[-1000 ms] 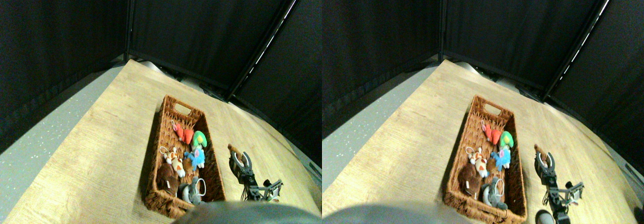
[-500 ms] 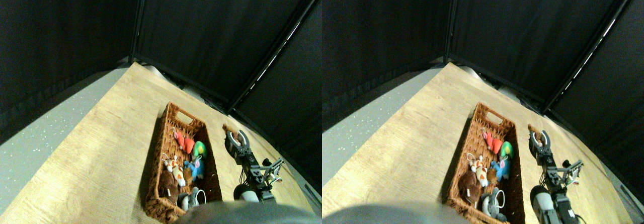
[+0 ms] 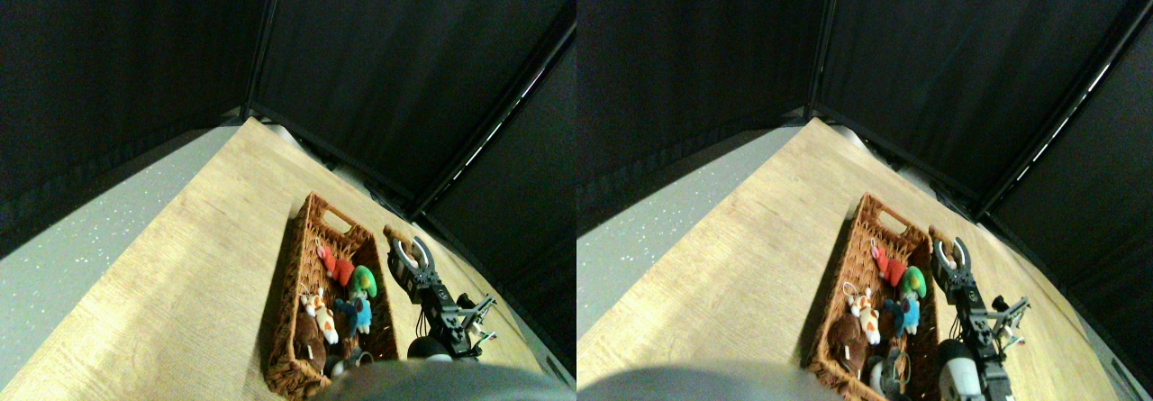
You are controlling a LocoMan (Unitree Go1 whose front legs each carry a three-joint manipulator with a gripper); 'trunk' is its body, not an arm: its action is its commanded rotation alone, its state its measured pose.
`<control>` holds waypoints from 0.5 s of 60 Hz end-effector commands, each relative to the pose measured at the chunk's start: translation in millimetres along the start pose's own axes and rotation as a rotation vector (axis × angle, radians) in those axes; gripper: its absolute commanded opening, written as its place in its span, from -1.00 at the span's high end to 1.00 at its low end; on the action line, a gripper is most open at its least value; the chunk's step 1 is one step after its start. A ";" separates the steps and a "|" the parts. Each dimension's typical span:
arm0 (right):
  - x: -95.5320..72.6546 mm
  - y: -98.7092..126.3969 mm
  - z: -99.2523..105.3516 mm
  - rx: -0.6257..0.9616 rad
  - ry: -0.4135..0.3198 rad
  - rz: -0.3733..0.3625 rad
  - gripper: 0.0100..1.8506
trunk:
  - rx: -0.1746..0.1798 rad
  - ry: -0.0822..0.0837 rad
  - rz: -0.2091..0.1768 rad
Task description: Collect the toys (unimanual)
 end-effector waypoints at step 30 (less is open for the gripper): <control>-4.4 -16.3 16.7 -0.118 0.047 -0.030 -0.40 | -0.013 0.013 0.001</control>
